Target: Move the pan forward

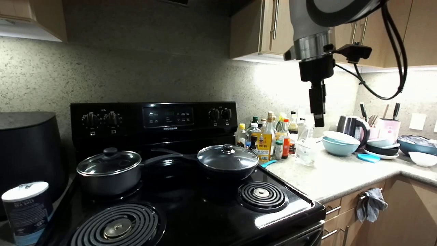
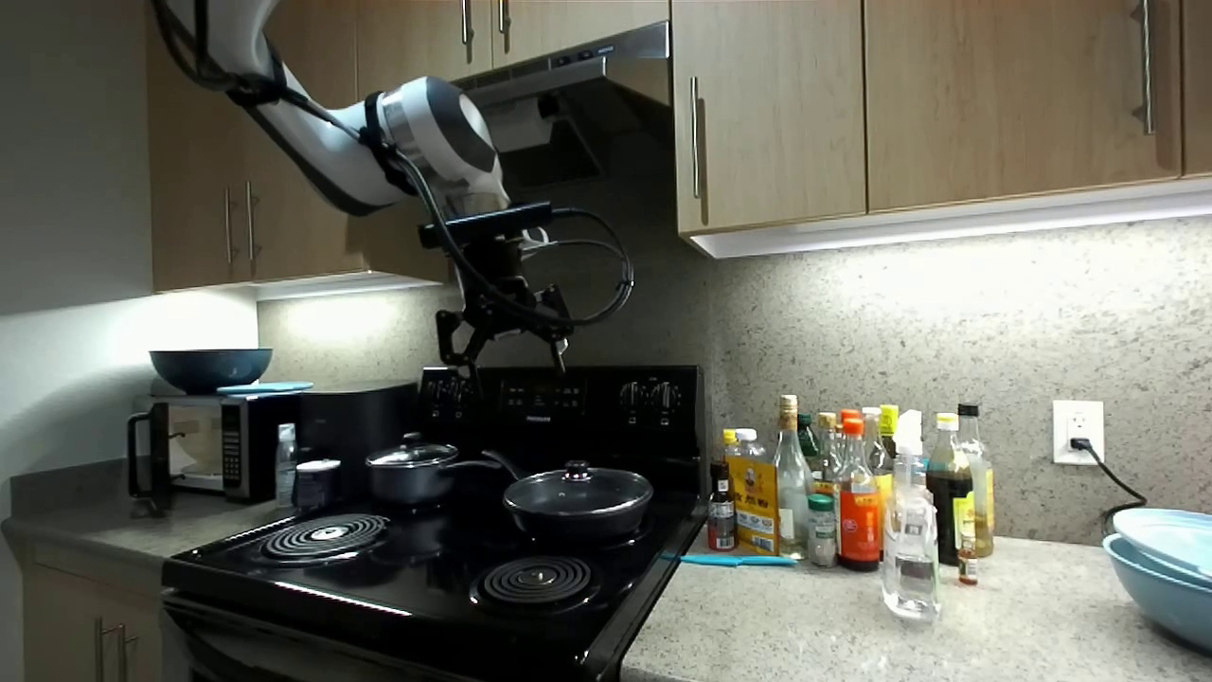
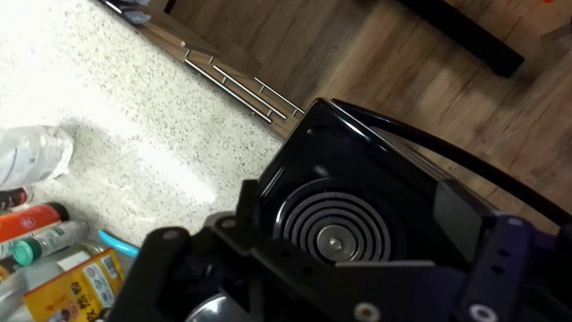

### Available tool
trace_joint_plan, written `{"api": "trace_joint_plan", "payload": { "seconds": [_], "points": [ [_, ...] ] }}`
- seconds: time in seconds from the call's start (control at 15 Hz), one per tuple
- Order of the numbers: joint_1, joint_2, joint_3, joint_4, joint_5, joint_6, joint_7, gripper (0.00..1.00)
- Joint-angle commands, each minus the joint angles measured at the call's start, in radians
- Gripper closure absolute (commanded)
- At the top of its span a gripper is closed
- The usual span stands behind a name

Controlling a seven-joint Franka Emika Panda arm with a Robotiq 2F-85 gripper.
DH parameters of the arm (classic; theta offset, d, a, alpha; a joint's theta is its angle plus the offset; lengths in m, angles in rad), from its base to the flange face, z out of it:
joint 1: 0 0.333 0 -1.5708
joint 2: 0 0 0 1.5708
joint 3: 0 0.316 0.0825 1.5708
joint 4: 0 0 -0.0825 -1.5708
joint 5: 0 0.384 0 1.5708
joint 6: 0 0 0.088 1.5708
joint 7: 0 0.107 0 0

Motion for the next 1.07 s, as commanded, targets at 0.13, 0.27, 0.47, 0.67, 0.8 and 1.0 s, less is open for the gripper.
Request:
{"api": "trace_joint_plan", "payload": {
  "seconds": [0.13,0.27,0.47,0.67,0.8,1.0],
  "points": [
    [0.042,0.066,0.054,0.061,0.004,0.018,-0.111,0.00],
    [0.033,0.055,0.049,0.057,0.002,0.029,-0.111,0.00],
    [0.037,0.063,0.059,0.060,0.001,0.014,-0.072,0.00],
    [0.034,0.063,0.054,0.061,0.001,0.015,-0.075,0.00],
    [0.047,0.097,0.061,0.081,0.011,0.018,-0.146,0.00],
    [0.066,0.158,0.083,0.120,0.014,0.016,-0.243,0.00]
  ]
}}
